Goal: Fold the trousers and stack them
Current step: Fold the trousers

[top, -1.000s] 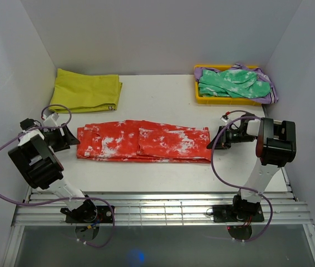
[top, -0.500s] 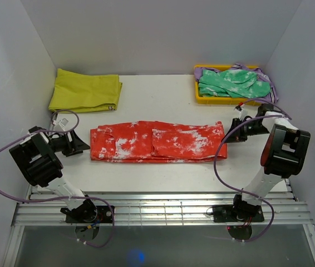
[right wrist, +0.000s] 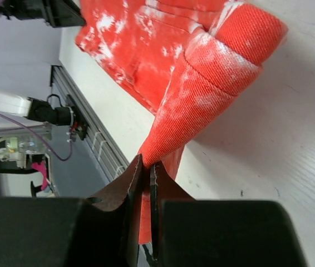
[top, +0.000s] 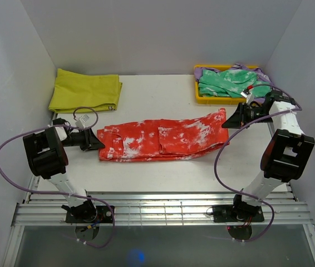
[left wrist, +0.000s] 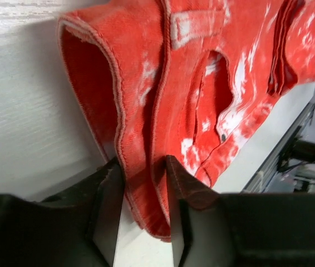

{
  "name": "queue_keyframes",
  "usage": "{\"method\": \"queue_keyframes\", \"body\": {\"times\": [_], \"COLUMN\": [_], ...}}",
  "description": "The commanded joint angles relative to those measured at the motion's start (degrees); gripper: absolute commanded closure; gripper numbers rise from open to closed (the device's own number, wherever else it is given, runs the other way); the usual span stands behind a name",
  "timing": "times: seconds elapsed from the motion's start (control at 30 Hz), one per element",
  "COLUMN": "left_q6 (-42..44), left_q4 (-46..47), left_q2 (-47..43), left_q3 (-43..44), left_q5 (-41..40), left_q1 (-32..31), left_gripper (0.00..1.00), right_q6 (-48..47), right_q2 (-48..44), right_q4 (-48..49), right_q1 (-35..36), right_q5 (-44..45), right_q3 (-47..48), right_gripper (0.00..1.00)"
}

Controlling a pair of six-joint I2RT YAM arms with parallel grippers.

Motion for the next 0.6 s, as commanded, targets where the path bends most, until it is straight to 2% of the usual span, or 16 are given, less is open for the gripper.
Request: {"method": "queue_keyframes", "body": {"times": [0.0, 0.03, 0.1, 0.2, 0.37, 0.4, 0.57], "left_q6": [-2.45, -2.45, -3.24, -4.82, -7.02, -7.37, -8.52], "left_q4": [3.48, 3.65, 4.35, 5.67, 7.87, 8.74, 9.89], "left_q2": [-0.19, -0.45, -0.54, -0.63, -0.89, -0.98, 0.07], "left_q3": [-0.80, -0.89, -1.41, -2.03, -3.87, -4.05, -3.79], "left_q5": [2.04, 2.40, 2.14, 1.53, 0.73, 0.82, 0.65], "left_q1": [-2.71, -3.42, -5.70, -8.34, -10.99, -11.34, -12.13], "left_gripper": [0.62, 0.65, 0.81, 1.00, 1.00, 1.00, 1.00], "right_q6": [5.31, 6.89, 13.64, 25.77, 41.68, 45.97, 52.51], "right_q2": [-3.14, -4.01, -5.24, -8.49, -12.54, -12.89, -10.09], "right_q4": [-0.30, 2.58, 7.24, 20.24, 40.96, 43.36, 50.94], "right_q1": [0.03, 0.56, 2.66, 6.44, 16.97, 19.17, 29.98], "right_q5": [-9.73, -10.09, -10.36, -9.66, -4.57, -2.21, 4.13], "right_q3": [3.33, 3.41, 2.72, -0.70, -4.23, -4.67, -4.67], "right_gripper": [0.92, 0.92, 0.92, 0.92, 0.92, 0.92, 0.92]}}
